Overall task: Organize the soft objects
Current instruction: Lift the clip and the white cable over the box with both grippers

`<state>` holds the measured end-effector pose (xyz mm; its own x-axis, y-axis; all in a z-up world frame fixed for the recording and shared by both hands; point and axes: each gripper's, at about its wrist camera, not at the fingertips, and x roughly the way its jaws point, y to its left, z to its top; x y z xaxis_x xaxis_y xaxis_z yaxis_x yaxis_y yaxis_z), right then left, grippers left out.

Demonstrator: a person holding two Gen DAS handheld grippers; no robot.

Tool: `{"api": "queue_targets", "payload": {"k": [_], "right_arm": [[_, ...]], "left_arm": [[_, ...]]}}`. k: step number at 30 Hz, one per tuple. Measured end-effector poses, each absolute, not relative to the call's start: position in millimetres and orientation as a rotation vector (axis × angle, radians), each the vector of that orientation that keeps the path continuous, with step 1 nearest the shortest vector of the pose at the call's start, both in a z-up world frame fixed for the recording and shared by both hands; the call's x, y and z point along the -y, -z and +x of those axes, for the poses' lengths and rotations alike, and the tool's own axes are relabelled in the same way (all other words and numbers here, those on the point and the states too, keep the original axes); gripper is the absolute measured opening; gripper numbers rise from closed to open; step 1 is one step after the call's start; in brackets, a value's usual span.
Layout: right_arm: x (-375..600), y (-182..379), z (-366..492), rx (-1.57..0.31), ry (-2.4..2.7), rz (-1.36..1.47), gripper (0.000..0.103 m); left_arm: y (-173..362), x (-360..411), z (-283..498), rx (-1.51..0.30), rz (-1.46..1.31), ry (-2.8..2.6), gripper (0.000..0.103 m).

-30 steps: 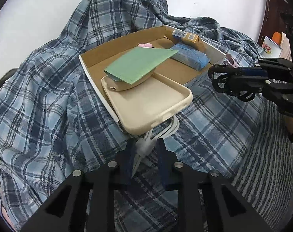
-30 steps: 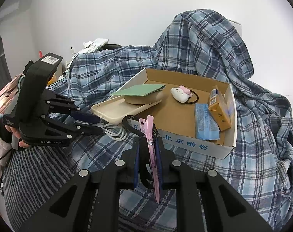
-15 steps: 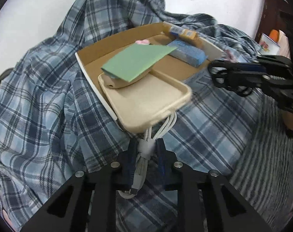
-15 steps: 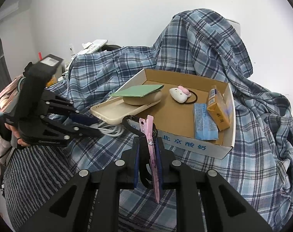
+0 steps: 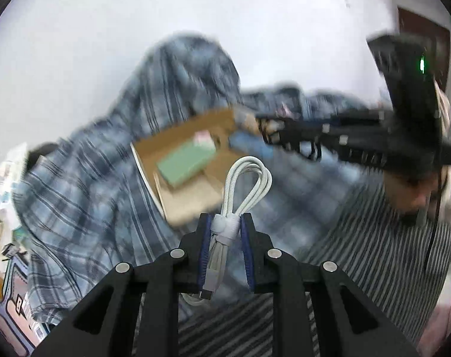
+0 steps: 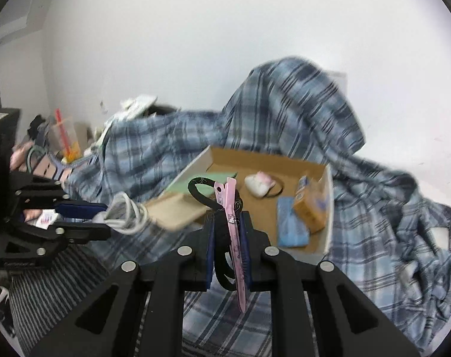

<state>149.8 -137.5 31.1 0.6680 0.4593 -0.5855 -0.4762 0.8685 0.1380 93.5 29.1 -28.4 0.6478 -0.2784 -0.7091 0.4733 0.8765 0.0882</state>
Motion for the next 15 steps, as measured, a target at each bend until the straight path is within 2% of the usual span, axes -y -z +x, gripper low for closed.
{"api": "queue_targets", "payload": {"k": [10, 15], "right_arm": [[151, -104, 169, -0.46, -0.402, 0.005, 0.014], [152, -114, 193, -0.421, -0.354, 0.026, 0.014]], "left_arm": [[-43, -7, 108, -0.474, 0.081, 0.32, 0.022], [-67, -4, 134, -0.324, 0.015, 0.154, 0.022]]}}
